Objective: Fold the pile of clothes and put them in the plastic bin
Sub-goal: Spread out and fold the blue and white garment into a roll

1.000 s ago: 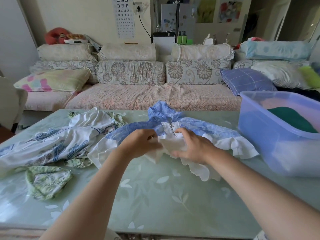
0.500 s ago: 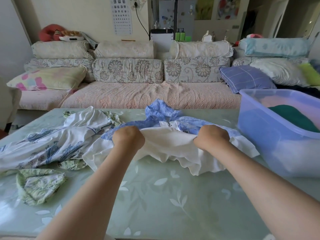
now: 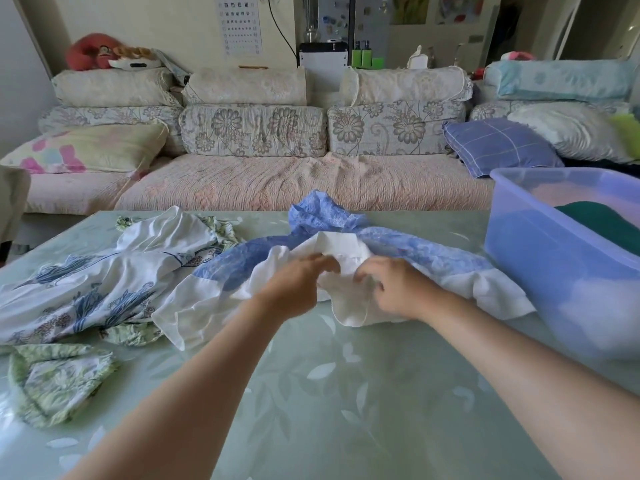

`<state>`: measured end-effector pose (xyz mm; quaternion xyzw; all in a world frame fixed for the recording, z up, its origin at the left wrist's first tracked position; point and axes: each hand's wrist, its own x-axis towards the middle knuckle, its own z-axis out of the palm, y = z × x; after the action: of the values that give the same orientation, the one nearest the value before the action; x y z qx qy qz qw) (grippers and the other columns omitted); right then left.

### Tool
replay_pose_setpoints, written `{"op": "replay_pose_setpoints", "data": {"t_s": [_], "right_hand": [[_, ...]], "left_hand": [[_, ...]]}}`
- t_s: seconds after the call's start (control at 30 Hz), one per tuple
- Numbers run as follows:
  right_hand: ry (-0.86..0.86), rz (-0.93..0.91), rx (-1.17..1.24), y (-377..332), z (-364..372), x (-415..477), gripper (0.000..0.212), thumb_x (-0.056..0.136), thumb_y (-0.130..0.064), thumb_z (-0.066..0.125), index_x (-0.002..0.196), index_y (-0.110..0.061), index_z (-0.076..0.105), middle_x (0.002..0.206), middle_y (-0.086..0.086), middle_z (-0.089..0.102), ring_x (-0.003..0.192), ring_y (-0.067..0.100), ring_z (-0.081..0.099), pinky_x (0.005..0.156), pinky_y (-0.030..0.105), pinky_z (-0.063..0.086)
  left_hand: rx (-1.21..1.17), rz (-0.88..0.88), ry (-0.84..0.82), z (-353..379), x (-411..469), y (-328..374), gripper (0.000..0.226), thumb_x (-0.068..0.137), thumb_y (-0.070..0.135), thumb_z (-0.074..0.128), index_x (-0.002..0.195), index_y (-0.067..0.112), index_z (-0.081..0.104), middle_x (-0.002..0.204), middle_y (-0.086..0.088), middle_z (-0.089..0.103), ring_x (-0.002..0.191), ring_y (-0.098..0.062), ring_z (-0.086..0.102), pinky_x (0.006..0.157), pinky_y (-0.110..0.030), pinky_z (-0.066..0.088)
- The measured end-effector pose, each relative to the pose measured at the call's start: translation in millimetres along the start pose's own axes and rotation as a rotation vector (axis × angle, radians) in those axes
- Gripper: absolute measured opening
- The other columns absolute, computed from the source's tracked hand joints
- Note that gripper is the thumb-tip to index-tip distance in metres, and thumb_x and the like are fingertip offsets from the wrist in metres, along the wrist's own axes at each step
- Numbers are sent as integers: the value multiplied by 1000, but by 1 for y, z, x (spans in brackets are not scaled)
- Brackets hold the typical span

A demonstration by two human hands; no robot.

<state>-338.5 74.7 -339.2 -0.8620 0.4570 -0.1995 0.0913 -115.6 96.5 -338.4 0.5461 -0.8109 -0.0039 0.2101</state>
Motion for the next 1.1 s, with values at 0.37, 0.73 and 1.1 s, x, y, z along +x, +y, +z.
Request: {"op": "replay_pose_setpoints", "data": {"t_s": [0.37, 0.73, 1.1], "right_hand": [[-200, 23, -515, -5, -14, -6, 19, 96, -22, 46, 101, -22, 65, 101, 6, 68, 99, 30, 57, 99, 33, 34], [182, -71, -445, -11, -61, -27, 19, 81, -26, 51, 64, -20, 56, 46, -9, 27, 58, 26, 37, 71, 30, 24], [-765, 547, 8, -44, -65, -79, 71, 84, -78, 45, 96, -13, 72, 78, 1, 76, 62, 25, 70, 82, 32, 54]], "left_hand": [[16, 24, 123, 4, 7, -25, 25, 93, 17, 48, 100, 19, 72, 97, 0, 70, 89, -26, 63, 83, -34, 47], [46, -102, 74, -91, -24, 23, 20, 89, 22, 47, 79, 19, 64, 70, 0, 60, 66, -24, 53, 53, -28, 37], [-183, -500, -929, -71, -75, 57, 32, 98, 39, 47, 102, 14, 67, 87, -2, 75, 72, -28, 72, 58, -22, 53]]}}
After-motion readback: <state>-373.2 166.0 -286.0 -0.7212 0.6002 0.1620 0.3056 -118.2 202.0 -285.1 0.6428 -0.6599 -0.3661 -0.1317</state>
